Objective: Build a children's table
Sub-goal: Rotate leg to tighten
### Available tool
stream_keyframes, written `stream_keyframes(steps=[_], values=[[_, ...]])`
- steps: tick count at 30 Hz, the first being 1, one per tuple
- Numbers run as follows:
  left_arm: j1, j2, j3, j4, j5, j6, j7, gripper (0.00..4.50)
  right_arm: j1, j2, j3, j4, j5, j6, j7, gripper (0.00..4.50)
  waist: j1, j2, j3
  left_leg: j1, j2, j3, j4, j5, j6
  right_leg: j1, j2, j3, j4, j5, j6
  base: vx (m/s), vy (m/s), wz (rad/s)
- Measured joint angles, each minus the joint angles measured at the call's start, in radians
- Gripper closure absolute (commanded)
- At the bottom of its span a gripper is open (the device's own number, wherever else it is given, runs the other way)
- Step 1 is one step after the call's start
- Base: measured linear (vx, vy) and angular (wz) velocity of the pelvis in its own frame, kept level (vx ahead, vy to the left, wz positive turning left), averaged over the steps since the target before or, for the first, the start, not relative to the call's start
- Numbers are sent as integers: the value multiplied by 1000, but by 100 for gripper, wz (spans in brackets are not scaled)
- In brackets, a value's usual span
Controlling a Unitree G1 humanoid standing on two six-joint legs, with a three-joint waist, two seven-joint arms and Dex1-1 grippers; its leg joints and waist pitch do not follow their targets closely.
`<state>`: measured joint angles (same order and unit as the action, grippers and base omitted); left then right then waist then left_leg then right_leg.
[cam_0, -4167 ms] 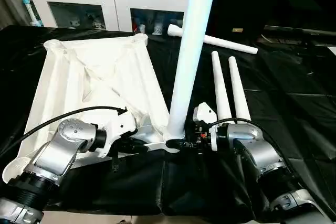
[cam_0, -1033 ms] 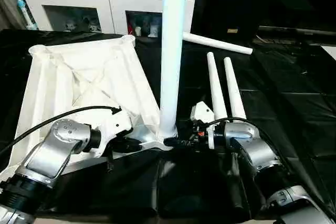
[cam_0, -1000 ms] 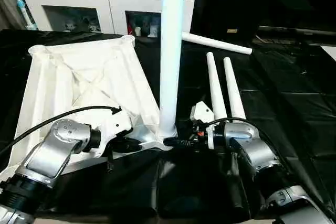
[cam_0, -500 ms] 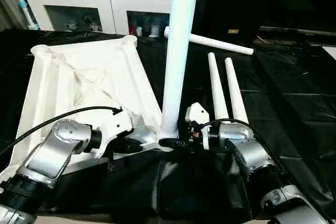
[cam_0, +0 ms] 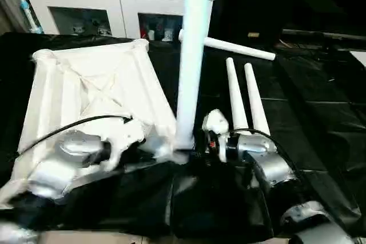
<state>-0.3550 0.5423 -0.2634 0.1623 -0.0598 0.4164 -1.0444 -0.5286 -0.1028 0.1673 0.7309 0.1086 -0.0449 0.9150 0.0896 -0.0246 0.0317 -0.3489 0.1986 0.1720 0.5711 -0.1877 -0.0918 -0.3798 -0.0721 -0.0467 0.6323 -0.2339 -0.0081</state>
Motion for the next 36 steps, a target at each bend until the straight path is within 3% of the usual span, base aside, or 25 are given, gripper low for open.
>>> stream_keyframes(steps=[4,8,12,17,19,25,30,33,36], values=[[-18,-150,28,51,21,42,181,450,-1,63,-61,45,-7,1,-241,178,-1,-1,-1,3,0,0,1,2,-3,4,0,1,0,3,-1,0,0,0],[-63,-301,44,118,48,110,359,450,-35,126,-109,103,-38,7,-496,178,0,2,-1,16,-4,0,-1,2,-3,15,-3,3,-2,1,1,0,0,0],[-99,-356,48,166,64,120,440,450,-81,168,-141,154,-45,19,-643,178,1,4,-3,16,-6,0,-2,2,-3,15,-4,4,-2,-3,8,0,0,0],[-107,-356,42,173,68,119,445,450,-99,174,-147,165,-49,35,-654,178,1,2,-4,16,-6,0,-6,2,-3,14,-4,4,-2,-4,10,0,0,0],[-107,-353,37,170,75,122,445,450,-99,176,-150,165,-49,34,-653,122,1,2,-3,16,-6,0,-7,2,-3,13,-4,3,-2,-4,10,0,0,0],[-108,-301,15,155,92,120,424,450,-99,182,-149,166,-45,18,-599,66,-5,-2,-2,16,-6,-1,-7,2,-3,12,-4,3,-2,-5,11,0,0,0],[-79,-176,-18,78,93,82,284,450,-96,123,-91,122,-44,35,-400,66,-18,-5,-2,9,-6,-1,-15,2,-3,2,-2,3,-3,-3,7,0,0,0],[-53,-107,-27,32,79,51,190,450,-88,77,-48,76,-41,38,-271,66,-5,-4,-1,-1,-3,-1,-15,3,-1,-5,0,0,-3,-4,5,0,0,0],[-20,-30,-31,-22,43,27,81,450,-62,17,-2,12,-36,37,-103,66,2,-4,-1,-2,-2,-1,-14,1,6,-5,0,-1,-4,-6,2,0,0,0]])
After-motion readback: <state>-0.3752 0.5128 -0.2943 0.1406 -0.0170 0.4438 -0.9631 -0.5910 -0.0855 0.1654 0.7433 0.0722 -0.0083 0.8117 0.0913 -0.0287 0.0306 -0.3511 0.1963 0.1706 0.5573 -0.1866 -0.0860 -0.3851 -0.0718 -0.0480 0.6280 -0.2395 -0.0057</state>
